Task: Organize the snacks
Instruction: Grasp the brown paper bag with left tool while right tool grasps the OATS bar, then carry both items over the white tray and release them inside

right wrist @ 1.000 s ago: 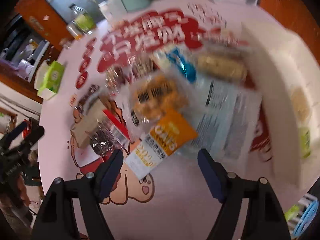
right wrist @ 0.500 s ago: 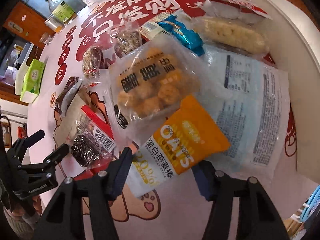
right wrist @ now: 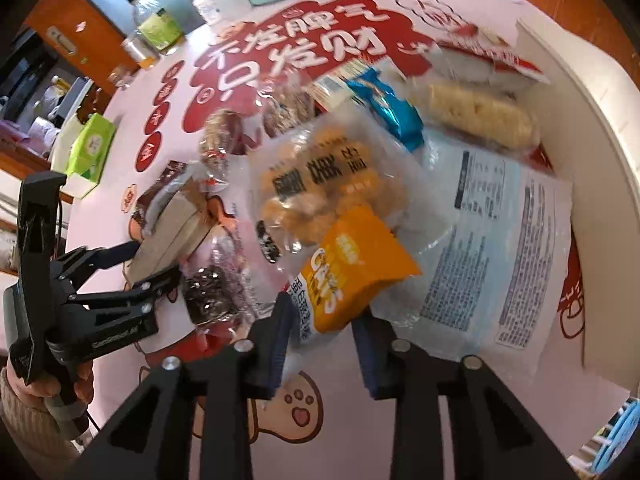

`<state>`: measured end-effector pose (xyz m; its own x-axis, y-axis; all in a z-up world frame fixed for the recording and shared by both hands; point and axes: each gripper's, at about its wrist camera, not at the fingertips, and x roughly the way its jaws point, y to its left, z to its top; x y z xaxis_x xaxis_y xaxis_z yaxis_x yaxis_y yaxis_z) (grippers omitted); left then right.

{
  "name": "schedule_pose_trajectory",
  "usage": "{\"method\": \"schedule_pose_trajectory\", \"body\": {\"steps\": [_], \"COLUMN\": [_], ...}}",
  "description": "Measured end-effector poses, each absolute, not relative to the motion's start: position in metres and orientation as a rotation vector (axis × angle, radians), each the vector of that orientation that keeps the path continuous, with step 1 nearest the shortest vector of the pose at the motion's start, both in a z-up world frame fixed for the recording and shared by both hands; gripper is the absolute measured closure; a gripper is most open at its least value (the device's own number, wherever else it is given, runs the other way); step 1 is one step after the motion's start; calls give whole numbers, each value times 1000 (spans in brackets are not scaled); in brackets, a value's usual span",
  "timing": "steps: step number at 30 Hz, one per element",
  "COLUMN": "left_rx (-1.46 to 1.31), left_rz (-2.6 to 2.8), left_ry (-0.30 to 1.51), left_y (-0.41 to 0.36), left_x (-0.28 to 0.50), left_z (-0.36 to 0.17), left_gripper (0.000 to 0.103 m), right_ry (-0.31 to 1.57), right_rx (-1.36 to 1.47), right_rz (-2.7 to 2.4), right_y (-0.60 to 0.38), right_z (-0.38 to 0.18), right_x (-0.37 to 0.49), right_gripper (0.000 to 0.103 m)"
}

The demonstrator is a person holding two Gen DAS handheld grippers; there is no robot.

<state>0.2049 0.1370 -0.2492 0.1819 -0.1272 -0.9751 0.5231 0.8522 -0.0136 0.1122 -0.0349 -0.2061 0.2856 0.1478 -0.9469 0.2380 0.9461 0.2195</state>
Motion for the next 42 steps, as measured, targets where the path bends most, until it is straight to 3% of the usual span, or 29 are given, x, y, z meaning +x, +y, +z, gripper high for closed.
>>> {"method": "schedule_pose_trajectory", "body": {"steps": [8, 21, 32, 42], "left_rx": [261, 147, 123, 143], "left_rz": [-454, -466, -585, -591], "left_ry": [1303, 1081, 906, 816], "left_y": [141, 157, 112, 27], "left_x": [165, 102, 58, 36], "left_z": [-221, -110, -45, -2], "left_gripper": [47, 49, 49, 49], "right_ry": [1215, 1028, 847, 748], "right_rx": [267, 173, 91, 161], "right_rz": [6, 42, -7, -17], "right_y": [-18, -20, -48, -126], "right_z": [-184, -113, -51, -24], "right_x": [103, 62, 8, -11], "right_gripper": [85, 86, 86, 86]}}
